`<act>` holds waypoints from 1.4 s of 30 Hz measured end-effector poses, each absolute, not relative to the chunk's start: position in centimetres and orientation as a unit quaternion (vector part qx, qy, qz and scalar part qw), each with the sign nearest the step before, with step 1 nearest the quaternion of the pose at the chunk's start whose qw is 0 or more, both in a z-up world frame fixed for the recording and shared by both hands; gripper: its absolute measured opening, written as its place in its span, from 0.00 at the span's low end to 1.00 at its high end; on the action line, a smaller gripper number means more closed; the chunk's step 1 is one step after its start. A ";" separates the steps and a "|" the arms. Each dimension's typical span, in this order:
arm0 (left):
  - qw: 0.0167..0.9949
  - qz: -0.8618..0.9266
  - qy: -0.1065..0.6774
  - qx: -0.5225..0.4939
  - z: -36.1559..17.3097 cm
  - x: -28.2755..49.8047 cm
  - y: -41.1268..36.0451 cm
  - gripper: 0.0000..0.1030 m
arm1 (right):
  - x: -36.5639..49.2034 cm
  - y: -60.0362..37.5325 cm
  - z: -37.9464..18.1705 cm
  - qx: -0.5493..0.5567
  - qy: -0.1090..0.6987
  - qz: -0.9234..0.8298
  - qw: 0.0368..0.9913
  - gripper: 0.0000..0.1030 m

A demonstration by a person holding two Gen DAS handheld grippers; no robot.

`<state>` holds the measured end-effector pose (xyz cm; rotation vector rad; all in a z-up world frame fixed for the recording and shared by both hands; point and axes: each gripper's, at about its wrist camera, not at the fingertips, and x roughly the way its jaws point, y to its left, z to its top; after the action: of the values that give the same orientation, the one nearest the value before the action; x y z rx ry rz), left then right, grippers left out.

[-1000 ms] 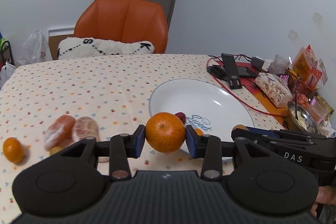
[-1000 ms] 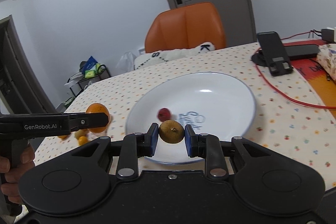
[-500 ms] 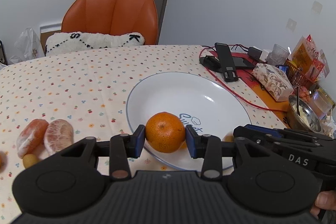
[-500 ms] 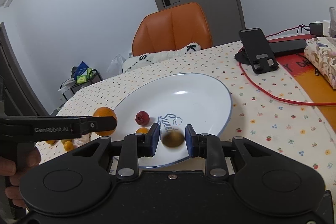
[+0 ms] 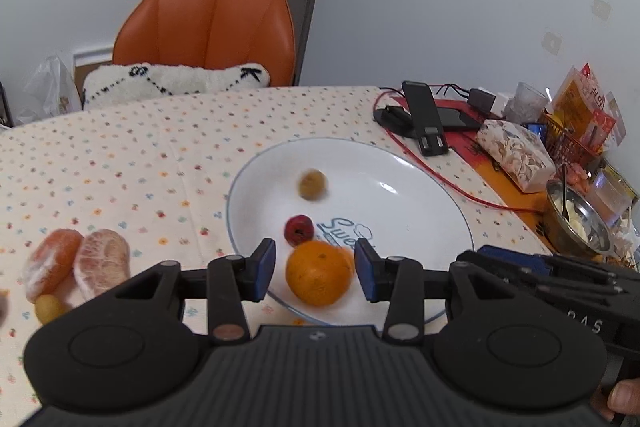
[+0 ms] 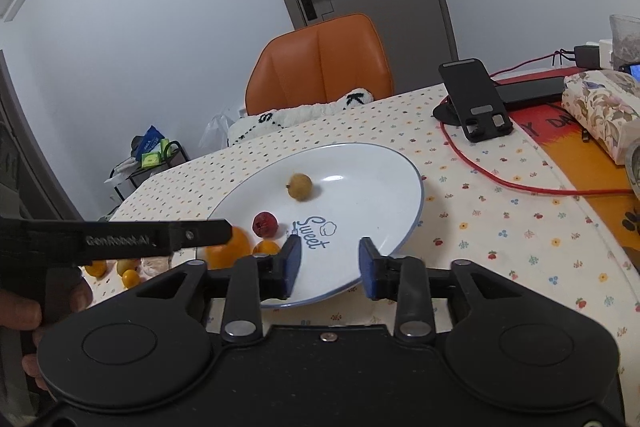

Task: Organize fruits
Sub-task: 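Withdraw both tools from the plate and approach the remaining orange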

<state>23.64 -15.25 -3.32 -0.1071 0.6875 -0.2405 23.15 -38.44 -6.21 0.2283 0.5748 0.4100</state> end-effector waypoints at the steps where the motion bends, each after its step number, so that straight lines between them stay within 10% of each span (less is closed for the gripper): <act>1: 0.934 -0.116 0.334 -0.053 -3.1 23.5 -15.1 0.41 | 23.1 -38.4 -6.2 0.111 0.281 0.200 0.932 0.35; 13: 0.943 -0.082 0.317 -0.062 -1.8 21.6 -11.8 0.63 | 22.3 -36.7 -5.4 0.101 0.269 0.203 0.936 0.55; 26: 0.948 -0.066 0.297 -0.093 -0.5 19.5 -8.4 0.86 | 21.2 -35.2 -4.5 0.107 0.242 0.184 0.947 1.00; 42: 0.950 -0.038 0.284 -0.122 0.3 17.0 -3.6 0.95 | 20.4 -31.6 -3.9 0.108 0.242 0.221 0.939 1.00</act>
<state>17.04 -3.59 0.25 -0.2472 0.5785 -0.0779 20.38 -31.58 -3.90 0.2214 0.4932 0.4520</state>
